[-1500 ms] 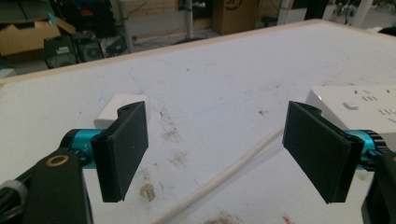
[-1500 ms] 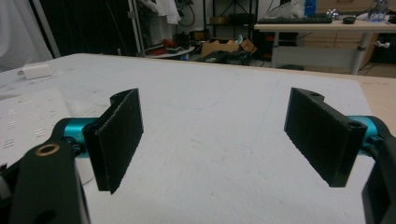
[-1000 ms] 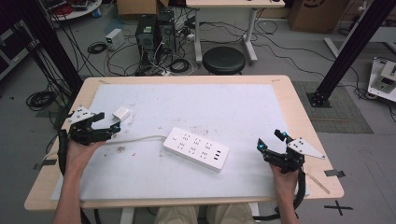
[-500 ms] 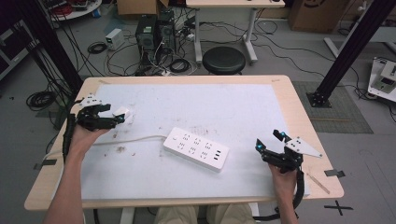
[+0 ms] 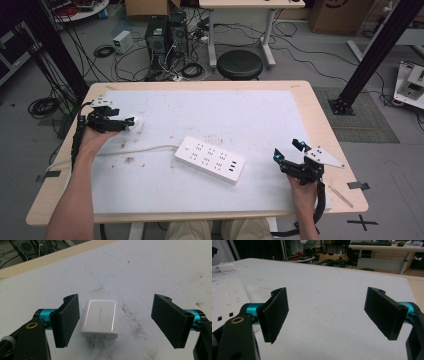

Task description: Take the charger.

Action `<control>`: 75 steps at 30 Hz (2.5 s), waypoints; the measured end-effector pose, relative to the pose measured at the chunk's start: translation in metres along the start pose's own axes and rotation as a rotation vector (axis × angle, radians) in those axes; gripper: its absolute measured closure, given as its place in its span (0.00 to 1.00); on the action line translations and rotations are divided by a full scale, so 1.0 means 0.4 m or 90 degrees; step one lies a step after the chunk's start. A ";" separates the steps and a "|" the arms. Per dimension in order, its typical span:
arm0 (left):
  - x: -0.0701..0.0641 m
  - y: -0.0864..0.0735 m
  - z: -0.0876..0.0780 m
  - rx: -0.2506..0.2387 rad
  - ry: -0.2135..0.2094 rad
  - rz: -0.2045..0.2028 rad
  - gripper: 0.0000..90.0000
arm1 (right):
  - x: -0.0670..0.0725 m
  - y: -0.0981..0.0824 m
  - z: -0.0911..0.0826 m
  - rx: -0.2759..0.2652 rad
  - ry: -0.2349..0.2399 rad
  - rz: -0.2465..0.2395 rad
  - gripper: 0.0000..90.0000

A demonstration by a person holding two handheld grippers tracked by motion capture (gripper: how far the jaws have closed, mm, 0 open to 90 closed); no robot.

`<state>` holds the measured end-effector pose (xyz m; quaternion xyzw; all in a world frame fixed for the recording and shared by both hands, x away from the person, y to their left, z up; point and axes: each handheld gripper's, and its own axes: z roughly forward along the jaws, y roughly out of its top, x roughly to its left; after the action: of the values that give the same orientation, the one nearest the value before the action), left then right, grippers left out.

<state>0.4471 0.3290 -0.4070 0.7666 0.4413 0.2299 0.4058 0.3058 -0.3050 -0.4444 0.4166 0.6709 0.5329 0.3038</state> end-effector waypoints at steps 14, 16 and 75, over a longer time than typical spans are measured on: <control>0.017 -0.027 0.059 0.032 0.008 0.026 0.28 | 0.010 0.002 0.007 0.022 -0.001 -0.005 0.22; 0.020 -0.030 0.066 0.034 0.013 0.025 0.29 | 0.009 0.002 0.008 0.018 -0.001 -0.011 0.22; -0.058 0.018 0.000 0.024 0.010 0.053 0.47 | 0.012 0.004 0.011 0.025 0.007 -0.015 0.22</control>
<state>0.4389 0.3069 -0.4008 0.7902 0.4162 0.2443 0.3777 0.3074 -0.2986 -0.4438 0.4117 0.6878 0.5185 0.2977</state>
